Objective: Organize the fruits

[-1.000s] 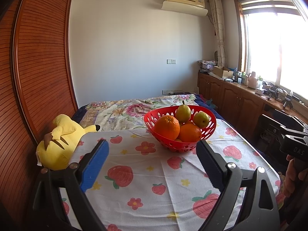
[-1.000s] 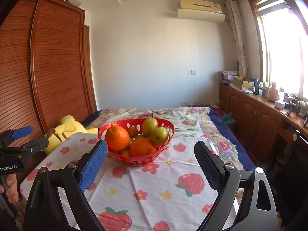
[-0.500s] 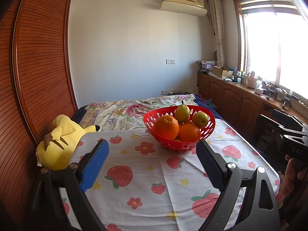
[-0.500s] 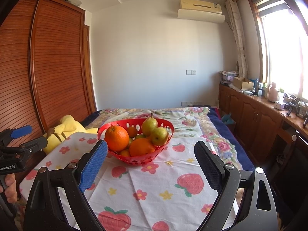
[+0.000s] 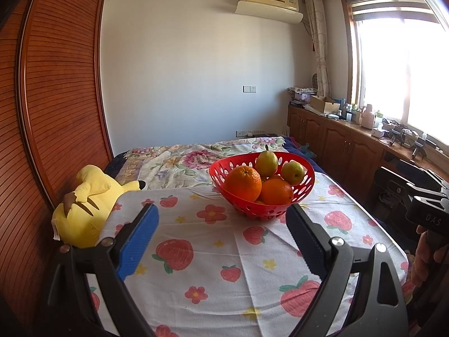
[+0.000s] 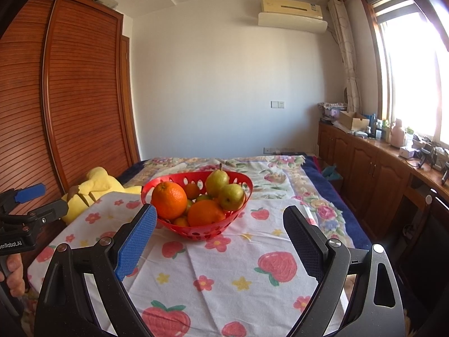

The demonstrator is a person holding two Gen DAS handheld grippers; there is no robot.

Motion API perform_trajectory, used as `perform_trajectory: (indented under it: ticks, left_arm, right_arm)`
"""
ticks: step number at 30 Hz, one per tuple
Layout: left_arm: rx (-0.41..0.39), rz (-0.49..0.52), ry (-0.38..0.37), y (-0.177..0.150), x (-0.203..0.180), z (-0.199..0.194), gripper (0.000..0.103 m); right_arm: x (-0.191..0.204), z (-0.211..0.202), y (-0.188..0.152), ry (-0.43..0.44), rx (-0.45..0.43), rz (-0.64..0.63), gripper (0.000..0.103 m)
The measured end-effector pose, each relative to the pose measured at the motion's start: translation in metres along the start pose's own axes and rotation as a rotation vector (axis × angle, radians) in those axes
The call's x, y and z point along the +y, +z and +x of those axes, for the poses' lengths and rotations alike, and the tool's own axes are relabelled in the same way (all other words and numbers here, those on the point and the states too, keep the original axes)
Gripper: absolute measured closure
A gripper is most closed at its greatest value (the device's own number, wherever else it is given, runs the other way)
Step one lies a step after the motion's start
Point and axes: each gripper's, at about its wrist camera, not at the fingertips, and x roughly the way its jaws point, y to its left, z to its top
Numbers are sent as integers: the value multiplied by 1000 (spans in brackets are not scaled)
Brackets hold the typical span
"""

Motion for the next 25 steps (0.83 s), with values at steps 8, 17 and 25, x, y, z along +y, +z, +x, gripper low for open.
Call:
perform_trajectory:
  ticks: [8,17,25]
  left_arm:
    - [0,2,0,0,1,0,10]
    - [0,3,1,0,0,0,10]
    - [-1,2,-6,-1,0,0,10]
  right_arm:
    - [0,-1,-1,1,2,0,10]
    - [0,-1,-1,1,2,0,10]
    - [-1,-1,-3,2,5,2,10]
